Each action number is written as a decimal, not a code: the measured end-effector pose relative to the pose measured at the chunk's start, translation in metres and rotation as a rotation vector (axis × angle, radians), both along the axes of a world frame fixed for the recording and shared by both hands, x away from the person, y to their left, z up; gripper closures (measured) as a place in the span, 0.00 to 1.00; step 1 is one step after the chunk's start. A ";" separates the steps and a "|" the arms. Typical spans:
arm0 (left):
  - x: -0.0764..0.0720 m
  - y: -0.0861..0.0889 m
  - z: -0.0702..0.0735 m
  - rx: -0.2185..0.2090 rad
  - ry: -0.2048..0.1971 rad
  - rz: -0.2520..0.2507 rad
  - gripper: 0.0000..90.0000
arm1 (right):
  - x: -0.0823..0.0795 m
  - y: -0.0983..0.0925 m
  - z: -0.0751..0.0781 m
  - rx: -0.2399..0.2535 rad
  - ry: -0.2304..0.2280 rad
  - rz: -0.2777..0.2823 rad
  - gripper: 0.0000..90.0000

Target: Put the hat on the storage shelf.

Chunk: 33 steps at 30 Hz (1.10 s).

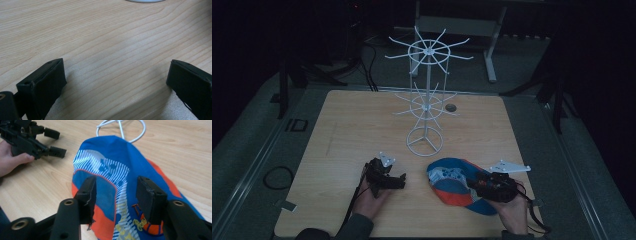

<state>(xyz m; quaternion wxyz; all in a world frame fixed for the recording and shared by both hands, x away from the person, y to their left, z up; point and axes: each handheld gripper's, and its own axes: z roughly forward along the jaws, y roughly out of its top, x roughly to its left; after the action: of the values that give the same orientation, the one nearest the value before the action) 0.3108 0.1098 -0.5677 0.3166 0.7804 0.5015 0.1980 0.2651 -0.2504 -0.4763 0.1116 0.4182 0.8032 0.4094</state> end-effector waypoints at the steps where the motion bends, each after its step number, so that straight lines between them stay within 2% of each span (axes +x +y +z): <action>1: 0.000 0.000 0.000 0.000 0.000 0.000 0.03 | -0.001 0.001 0.000 -0.007 0.005 0.000 0.58; 6: 0.000 0.000 0.000 0.000 0.001 -0.001 0.03 | -0.003 -0.003 0.008 -0.013 -0.005 -0.018 0.63; 8: 0.000 0.000 0.000 0.000 0.000 0.000 0.03 | -0.003 -0.005 0.010 0.000 -0.002 -0.022 0.63; 11: 0.000 0.000 0.000 0.000 0.000 0.000 0.03 | -0.001 -0.007 0.013 -0.013 0.023 -0.024 0.61; 17: 0.000 0.000 0.000 -0.001 0.000 0.000 0.03 | 0.007 -0.008 0.026 -0.018 0.027 -0.025 0.60; 22: 0.000 0.000 0.000 0.000 0.002 -0.001 0.03 | 0.016 -0.004 0.031 -0.019 0.040 -0.030 0.57; 26: 0.000 0.000 0.000 0.001 0.001 -0.001 0.03 | 0.020 0.002 0.037 -0.038 0.025 -0.034 0.53; 33: 0.000 0.000 0.000 0.000 0.001 -0.001 0.03 | 0.026 0.012 0.043 -0.068 0.021 0.010 0.54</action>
<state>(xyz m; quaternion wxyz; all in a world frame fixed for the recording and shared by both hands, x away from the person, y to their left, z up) 0.3108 0.1098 -0.5676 0.3163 0.7808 0.5014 0.1974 0.2907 -0.2387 -0.4333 0.1154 0.4144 0.8199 0.3778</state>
